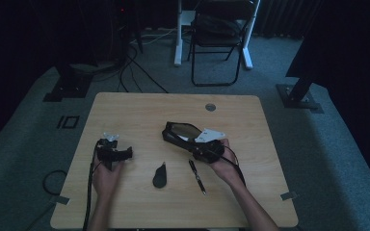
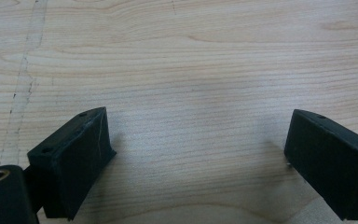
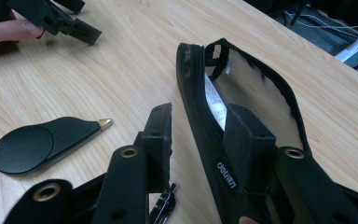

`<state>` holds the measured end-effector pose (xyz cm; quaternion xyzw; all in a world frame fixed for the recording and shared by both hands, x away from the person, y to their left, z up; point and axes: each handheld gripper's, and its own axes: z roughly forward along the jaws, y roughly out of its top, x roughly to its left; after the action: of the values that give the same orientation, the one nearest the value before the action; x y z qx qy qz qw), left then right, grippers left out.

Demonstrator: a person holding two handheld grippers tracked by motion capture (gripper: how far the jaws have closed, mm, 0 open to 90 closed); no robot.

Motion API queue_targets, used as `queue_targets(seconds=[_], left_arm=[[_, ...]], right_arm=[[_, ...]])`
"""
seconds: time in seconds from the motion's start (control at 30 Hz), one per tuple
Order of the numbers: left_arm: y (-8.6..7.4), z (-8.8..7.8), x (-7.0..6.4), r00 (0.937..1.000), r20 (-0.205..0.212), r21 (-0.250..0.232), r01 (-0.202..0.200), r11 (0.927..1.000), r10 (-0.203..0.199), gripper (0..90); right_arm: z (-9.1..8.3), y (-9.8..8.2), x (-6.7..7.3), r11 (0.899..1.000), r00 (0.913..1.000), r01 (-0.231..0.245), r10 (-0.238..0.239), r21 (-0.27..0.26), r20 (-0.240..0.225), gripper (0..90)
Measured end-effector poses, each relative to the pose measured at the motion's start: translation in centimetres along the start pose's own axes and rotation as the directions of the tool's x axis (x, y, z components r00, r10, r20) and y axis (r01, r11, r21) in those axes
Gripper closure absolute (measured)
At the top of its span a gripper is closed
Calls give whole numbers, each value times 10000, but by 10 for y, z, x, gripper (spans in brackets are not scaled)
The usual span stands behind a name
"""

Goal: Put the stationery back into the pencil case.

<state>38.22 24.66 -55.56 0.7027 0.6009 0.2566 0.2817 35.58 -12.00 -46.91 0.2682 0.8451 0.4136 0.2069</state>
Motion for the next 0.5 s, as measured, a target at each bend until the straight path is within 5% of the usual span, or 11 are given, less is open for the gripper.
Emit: queue_targets(seconds=[0.5], left_arm=[[0,0,0,10000,-1,0,1,10000,-1,72]], right_arm=[[-6,-14,10,10000,10000,58,-58,30,-81,623]])
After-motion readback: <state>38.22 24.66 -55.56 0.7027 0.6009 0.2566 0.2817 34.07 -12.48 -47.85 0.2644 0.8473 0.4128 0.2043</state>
